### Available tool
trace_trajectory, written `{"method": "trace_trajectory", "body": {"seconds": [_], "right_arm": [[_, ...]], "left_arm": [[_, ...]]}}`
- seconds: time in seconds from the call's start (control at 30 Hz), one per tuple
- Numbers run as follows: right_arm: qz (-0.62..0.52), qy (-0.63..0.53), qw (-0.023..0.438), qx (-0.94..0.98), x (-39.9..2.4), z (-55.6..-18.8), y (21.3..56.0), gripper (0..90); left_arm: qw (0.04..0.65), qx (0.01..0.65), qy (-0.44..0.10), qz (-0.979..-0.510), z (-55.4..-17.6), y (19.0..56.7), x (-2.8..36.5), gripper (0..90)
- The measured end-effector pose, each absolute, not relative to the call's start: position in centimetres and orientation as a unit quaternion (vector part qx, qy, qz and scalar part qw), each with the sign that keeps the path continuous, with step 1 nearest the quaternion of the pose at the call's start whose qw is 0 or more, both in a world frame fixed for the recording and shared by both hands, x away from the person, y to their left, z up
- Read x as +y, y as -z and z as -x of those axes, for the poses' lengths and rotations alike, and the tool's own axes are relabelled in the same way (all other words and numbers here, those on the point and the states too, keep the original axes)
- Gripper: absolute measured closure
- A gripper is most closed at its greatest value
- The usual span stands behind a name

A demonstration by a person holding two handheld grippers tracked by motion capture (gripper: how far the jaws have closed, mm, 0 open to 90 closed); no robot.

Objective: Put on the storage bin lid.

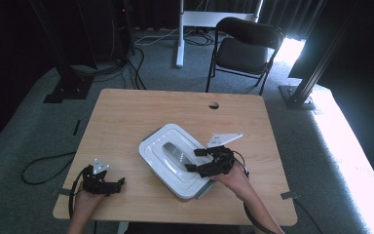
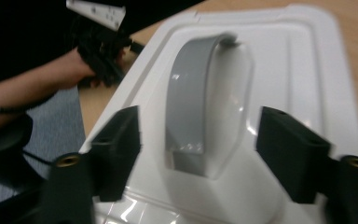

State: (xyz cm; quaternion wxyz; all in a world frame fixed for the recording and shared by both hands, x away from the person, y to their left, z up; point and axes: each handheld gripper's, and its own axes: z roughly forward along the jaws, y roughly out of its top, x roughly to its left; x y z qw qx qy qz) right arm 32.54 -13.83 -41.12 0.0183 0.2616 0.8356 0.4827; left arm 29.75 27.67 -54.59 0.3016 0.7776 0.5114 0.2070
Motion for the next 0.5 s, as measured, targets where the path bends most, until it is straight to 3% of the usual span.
{"method": "trace_trajectory", "body": {"seconds": [0.03,0.2,0.5], "right_arm": [[-0.258,-0.480,0.024,0.838,-14.1,-32.7,41.0,17.1],[-0.276,-0.522,0.014,0.807,-15.9,-33.7,40.7,16.2],[-0.348,-0.528,0.086,0.770,-20.2,-36.6,42.1,13.6]], "left_arm": [[0.299,0.514,-0.206,-0.777,-29.8,54.5,27.6,1.1],[0.296,0.523,-0.208,-0.772,-29.7,54.2,26.9,1.1],[0.322,0.515,-0.213,-0.766,-29.8,53.1,24.9,1.1]]}}
